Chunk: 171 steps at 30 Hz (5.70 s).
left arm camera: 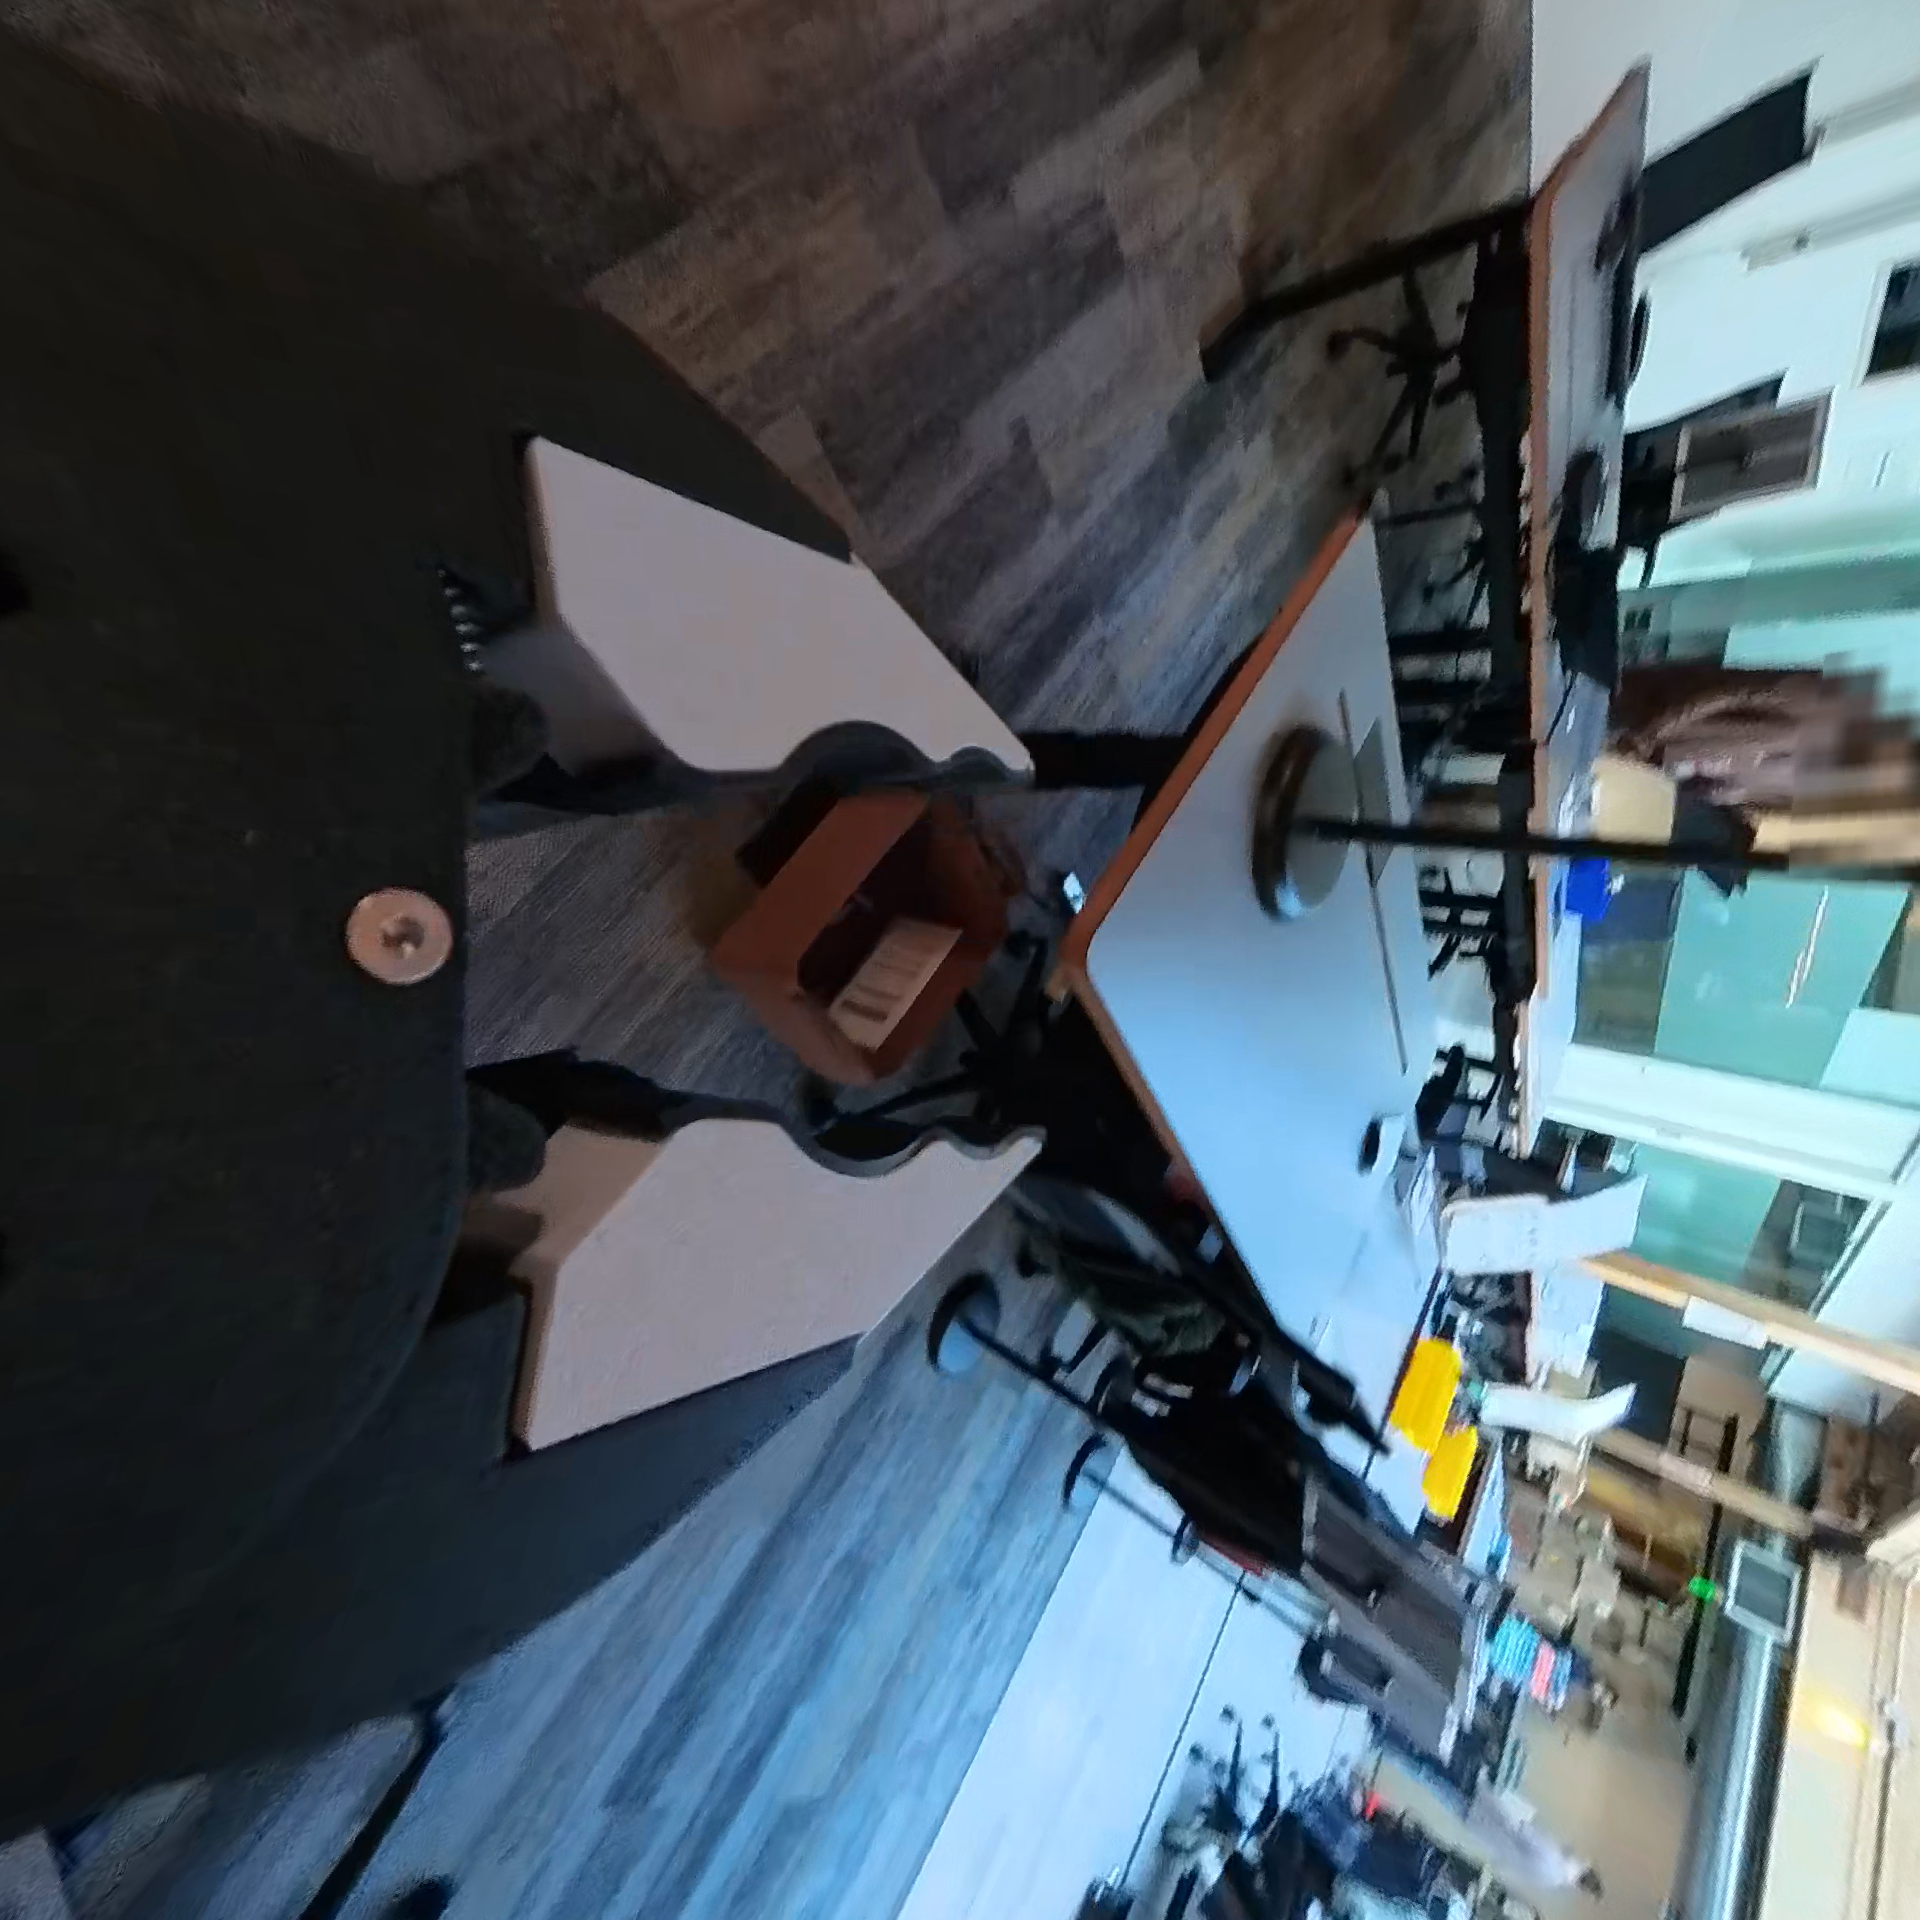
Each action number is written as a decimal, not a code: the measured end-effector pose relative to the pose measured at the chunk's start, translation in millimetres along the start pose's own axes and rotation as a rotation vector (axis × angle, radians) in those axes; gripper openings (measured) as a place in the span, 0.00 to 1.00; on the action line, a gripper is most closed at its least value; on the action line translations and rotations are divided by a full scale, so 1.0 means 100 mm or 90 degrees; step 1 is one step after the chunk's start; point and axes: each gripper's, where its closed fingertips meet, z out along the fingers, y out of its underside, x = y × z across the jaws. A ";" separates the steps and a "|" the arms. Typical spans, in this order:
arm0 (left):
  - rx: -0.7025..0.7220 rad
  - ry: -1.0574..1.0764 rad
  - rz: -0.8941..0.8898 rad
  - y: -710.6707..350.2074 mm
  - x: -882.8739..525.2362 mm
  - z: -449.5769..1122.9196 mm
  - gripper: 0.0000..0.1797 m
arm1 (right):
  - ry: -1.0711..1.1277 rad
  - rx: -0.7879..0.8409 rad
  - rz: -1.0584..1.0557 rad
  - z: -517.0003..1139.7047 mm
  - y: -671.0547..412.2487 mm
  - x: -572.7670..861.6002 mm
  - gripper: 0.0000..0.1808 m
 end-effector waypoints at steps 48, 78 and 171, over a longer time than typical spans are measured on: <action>-0.114 0.720 0.156 -0.77 -1.22 8.93 0.50 | -0.129 0.010 0.026 8.81 -0.07 1.77 0.53; -0.172 1.192 0.126 -0.71 -0.86 9.00 0.31 | -0.126 -0.021 0.070 9.49 0.19 1.93 0.36; -0.091 1.269 0.262 -0.75 -0.52 8.89 0.13 | -0.158 0.012 0.000 9.41 0.05 1.86 0.12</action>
